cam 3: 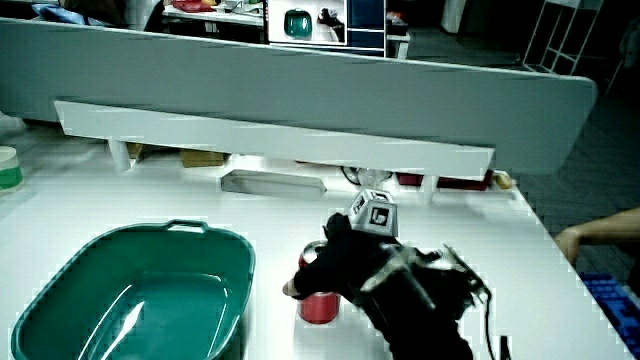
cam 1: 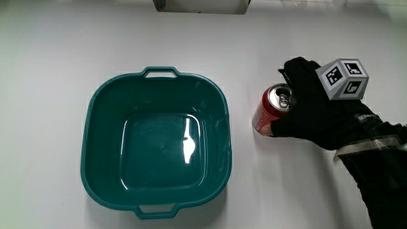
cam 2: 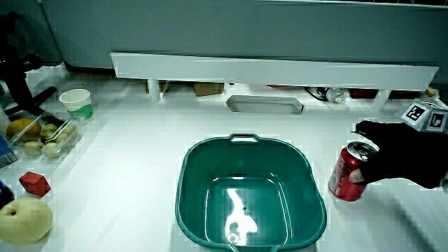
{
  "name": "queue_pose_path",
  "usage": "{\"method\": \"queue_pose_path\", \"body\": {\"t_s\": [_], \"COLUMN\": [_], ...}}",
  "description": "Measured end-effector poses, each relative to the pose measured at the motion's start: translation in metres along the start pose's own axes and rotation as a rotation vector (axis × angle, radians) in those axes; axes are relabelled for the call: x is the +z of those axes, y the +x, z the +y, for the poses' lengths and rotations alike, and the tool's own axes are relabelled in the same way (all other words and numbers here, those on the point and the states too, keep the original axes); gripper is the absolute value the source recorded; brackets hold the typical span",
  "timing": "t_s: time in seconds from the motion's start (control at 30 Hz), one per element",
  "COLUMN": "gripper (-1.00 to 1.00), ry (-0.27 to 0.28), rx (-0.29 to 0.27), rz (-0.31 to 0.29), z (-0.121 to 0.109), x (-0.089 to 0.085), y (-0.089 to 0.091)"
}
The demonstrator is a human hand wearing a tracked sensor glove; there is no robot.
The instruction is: Pick cola from desk
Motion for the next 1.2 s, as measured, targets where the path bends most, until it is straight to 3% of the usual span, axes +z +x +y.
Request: {"method": "queue_pose_path", "body": {"t_s": [0.6,0.87,1.03,1.2], "gripper": [0.63,0.93,1.0,1.0], "ry": [0.054,0.111,0.165,0.235], "rx": [0.013,0.021,0.039,0.086], "rz": [0.049,0.045,0.066,0.058], "z": [0.001,-0.001,-0.007,-0.017], "x": [0.003,0.005,0.016,0.036], "y": [0.007,0.009,0.008,-0.007]}}
